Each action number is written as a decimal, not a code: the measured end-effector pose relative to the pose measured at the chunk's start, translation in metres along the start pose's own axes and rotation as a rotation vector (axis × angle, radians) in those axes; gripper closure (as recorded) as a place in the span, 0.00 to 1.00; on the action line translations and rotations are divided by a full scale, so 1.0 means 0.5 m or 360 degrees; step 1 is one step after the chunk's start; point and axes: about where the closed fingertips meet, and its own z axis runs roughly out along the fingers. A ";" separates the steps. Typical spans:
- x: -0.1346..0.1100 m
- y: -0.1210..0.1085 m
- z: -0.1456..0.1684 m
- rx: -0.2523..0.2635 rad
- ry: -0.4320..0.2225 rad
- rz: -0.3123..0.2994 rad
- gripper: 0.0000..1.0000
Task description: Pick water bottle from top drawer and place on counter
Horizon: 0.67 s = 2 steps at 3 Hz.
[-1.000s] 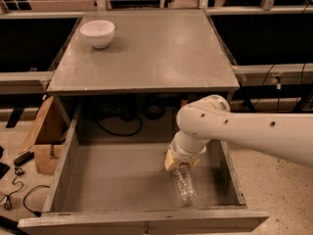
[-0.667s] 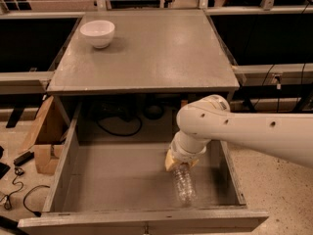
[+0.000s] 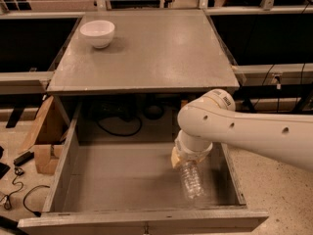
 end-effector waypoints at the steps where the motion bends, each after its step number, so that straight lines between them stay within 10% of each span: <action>1: -0.008 -0.098 -0.157 0.0118 -0.0269 -0.0032 1.00; 2: -0.028 -0.167 -0.274 0.0121 -0.0487 -0.0074 1.00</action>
Offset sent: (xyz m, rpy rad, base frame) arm 0.0172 -0.1296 0.2068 0.0054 -0.4803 0.0898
